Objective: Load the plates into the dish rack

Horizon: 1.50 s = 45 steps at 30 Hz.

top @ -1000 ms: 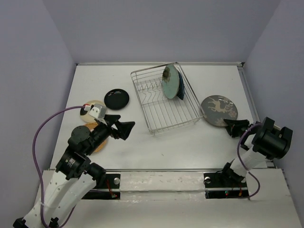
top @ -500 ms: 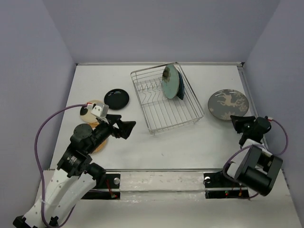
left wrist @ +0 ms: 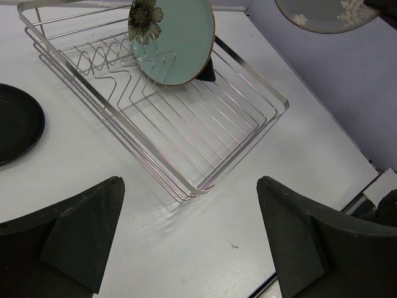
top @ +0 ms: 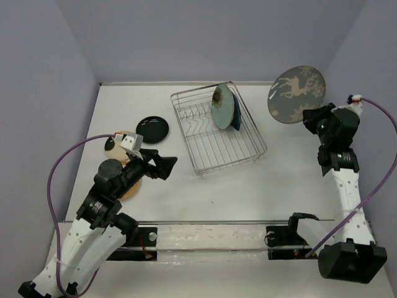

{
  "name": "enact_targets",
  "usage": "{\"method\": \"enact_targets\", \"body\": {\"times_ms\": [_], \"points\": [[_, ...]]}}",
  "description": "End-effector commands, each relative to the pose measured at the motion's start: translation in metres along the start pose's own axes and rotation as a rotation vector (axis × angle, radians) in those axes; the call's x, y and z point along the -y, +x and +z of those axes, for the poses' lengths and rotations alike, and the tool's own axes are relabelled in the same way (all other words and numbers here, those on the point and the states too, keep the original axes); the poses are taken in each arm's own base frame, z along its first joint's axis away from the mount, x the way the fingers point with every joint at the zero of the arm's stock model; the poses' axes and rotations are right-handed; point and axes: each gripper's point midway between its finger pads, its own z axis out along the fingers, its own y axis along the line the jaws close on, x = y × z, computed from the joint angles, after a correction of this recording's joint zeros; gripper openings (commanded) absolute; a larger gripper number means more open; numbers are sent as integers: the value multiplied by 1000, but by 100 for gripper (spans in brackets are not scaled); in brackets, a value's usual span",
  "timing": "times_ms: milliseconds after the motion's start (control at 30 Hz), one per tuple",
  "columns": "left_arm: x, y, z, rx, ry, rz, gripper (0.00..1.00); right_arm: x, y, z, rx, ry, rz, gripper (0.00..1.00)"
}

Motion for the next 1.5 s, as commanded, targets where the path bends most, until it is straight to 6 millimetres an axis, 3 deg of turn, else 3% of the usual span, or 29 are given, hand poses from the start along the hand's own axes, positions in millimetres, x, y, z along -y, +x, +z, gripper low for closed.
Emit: {"method": "enact_targets", "body": {"times_ms": [0, 67, 100, 133, 167, 200, 233, 267, 333, 400, 467, 500, 567, 600, 700, 867, 1200, 1467], "points": [[1, -12, 3, 36, 8, 19, 99, -122, -52, -21, 135, -219, -127, 7], [0, -12, 3, 37, 4, 18, 99, -144, -42, -11, 100, -218, -163, 7], [-1, -11, 3, 36, 2, 18, 99, -164, -54, -15, 136, -230, -162, 7], [-2, -12, 3, 37, -1, 17, 99, -185, -42, -19, 110, -271, -189, 7], [-3, -11, 4, 35, -5, 15, 99, -194, -29, -8, 86, -262, -211, 7], [-4, -12, 4, 36, -11, 16, 99, -206, -39, -9, 122, -257, -223, 7], [-5, -12, 4, 36, -11, 16, 99, -223, -26, -12, 103, -286, -236, 7], [-5, -12, 4, 38, -16, 15, 99, -231, -11, -1, 78, -279, -259, 7], [-7, -12, 4, 38, -20, 15, 99, -248, -7, 2, 85, -279, -279, 7], [-7, -13, 3, 44, -24, 15, 99, -252, 13, 20, 56, -243, -320, 7], [-7, -13, 3, 44, -23, 15, 99, -262, 21, 22, 50, -235, -348, 7], [-7, -13, 3, 43, -25, 13, 99, -257, 32, 33, 51, -182, -395, 7], [-8, -13, 3, 42, -26, 16, 99, -261, 32, 37, 70, -146, -419, 7], [-8, -13, 3, 42, -26, 16, 99, -260, 47, 44, 46, -129, -456, 7], [-8, -14, 3, 44, -28, 16, 99, -263, 49, 50, 57, -97, -479, 7], [-11, -15, 2, 50, -47, 16, 99, -266, 73, 60, 40, -66, -547, 7], [-14, -14, 3, 49, -62, 12, 99, -245, 135, 86, -44, -10, -659, 7], [-19, -13, 5, 44, -87, 6, 99, -227, 183, 90, -136, -10, -689, 7]]}}
